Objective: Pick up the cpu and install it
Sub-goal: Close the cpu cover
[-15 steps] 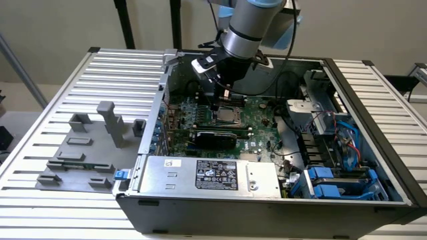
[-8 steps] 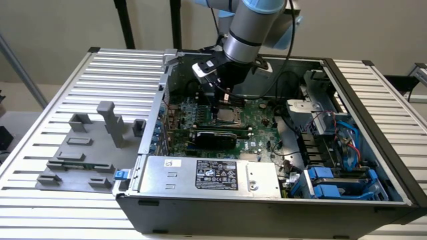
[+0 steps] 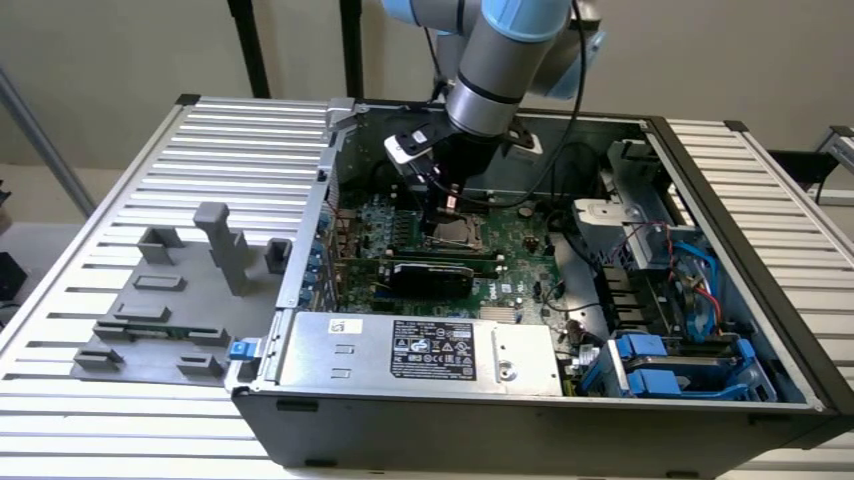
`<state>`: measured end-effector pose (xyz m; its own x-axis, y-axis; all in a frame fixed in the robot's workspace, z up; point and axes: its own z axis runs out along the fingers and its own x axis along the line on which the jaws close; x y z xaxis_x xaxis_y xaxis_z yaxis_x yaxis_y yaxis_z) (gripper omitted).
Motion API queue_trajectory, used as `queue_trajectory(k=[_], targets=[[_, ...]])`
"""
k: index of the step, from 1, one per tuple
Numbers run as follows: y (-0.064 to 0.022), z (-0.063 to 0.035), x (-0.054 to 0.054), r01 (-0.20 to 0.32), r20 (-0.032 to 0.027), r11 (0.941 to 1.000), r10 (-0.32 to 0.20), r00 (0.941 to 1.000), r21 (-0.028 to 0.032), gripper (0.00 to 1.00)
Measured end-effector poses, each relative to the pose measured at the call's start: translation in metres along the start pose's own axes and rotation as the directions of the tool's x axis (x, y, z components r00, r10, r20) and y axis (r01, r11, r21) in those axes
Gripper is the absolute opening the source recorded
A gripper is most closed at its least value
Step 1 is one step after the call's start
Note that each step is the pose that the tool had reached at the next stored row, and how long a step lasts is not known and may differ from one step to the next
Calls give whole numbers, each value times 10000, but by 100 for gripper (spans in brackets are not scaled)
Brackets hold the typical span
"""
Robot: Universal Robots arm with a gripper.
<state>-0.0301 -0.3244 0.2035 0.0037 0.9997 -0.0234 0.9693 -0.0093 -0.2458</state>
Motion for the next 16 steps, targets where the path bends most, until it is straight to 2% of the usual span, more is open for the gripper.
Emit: queue_trajectory(k=[9,10,13,16], targets=[[11,44,0,-15,1,10000,15,10000,25,11],[10,33,2,-13,-15,10000,13,10000,27,11],[-9,-36,-3,-19,-4,10000,20,10000,67,11],[-36,-82,-13,-20,-5,10000,20,10000,75,11]])
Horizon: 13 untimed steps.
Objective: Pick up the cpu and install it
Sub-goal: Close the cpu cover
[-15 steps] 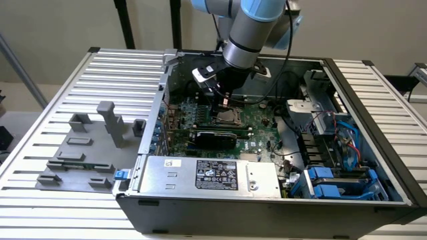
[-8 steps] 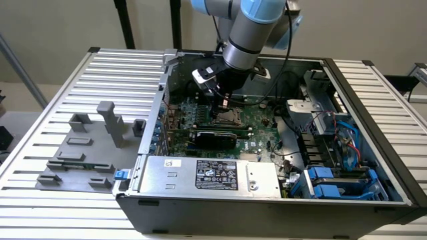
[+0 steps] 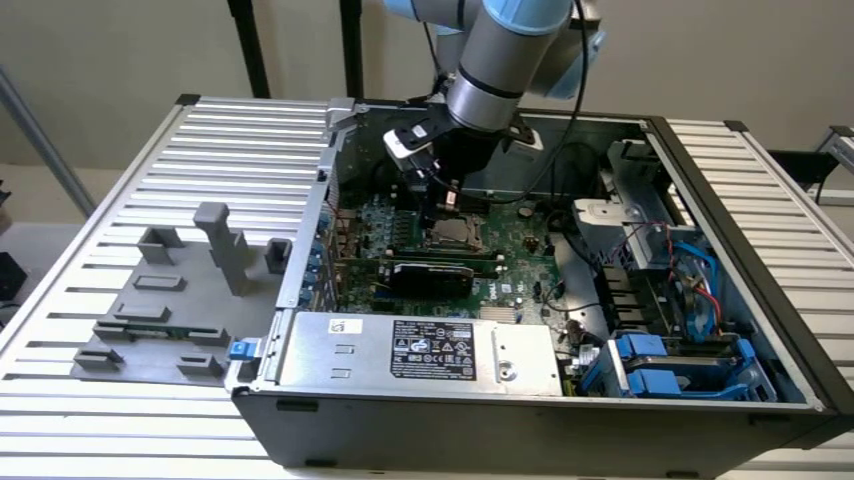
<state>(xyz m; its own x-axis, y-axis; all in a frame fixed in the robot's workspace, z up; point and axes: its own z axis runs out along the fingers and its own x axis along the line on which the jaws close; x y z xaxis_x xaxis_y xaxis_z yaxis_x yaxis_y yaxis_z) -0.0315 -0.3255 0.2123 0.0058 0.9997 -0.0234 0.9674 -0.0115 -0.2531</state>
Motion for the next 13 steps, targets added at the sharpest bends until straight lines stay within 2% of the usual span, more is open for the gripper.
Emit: queue_trajectory(k=[7,13], targets=[[-178,1,-30,-1,-7,10000,1,10000,-2,11],[-190,4,-30,-1,-7,10000,1,10000,-2,11]])
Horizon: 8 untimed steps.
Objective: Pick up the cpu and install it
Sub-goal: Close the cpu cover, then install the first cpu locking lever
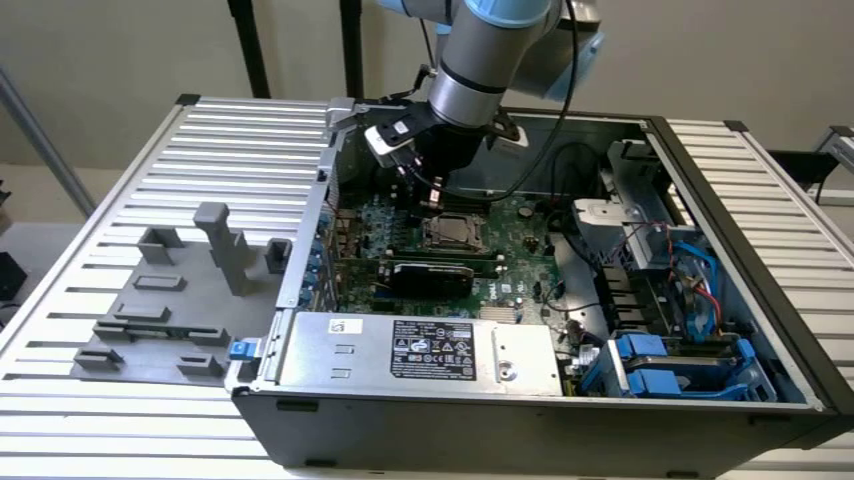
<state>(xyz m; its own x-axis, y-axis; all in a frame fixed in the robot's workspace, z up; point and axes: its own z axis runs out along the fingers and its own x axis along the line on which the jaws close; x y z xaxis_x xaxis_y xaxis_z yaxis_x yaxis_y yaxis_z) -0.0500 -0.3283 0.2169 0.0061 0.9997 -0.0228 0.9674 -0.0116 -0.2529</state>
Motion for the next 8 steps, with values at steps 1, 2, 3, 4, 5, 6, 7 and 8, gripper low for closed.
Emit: queue_trajectory(k=[1,2,3,4,5,6,7,8], targets=[[0,0,0,1,1,10000,-1,10000,0,11],[0,0,0,0,1,10000,0,10000,0,11],[0,0,0,0,1,10000,0,10000,0,11],[0,0,0,0,1,10000,0,10000,1,11],[0,0,0,0,0,10000,0,10000,0,11],[0,0,0,0,1,10000,0,10000,0,11],[0,0,0,0,0,10000,0,10000,0,11],[0,0,0,0,0,10000,0,10000,1,11]])
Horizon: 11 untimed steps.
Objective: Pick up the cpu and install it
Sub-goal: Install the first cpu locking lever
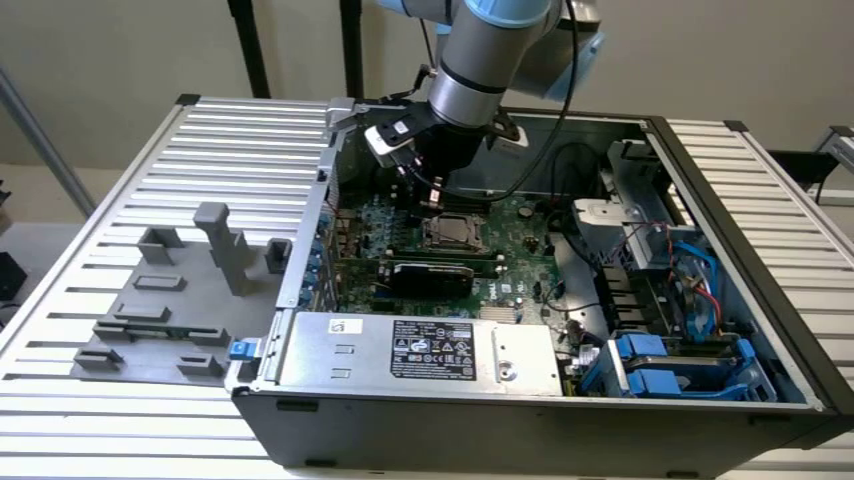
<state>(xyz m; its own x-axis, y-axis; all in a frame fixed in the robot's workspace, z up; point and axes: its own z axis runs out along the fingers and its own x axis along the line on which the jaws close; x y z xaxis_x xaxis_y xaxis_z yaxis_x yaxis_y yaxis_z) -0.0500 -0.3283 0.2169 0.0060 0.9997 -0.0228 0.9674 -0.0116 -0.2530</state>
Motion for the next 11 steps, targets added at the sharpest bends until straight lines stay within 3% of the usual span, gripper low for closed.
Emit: queue_trajectory(k=[6,11], targets=[[-9,3,0,-1,-1,10000,1,10000,-1,11],[-87,-24,-27,0,0,10000,0,10000,0,11]])
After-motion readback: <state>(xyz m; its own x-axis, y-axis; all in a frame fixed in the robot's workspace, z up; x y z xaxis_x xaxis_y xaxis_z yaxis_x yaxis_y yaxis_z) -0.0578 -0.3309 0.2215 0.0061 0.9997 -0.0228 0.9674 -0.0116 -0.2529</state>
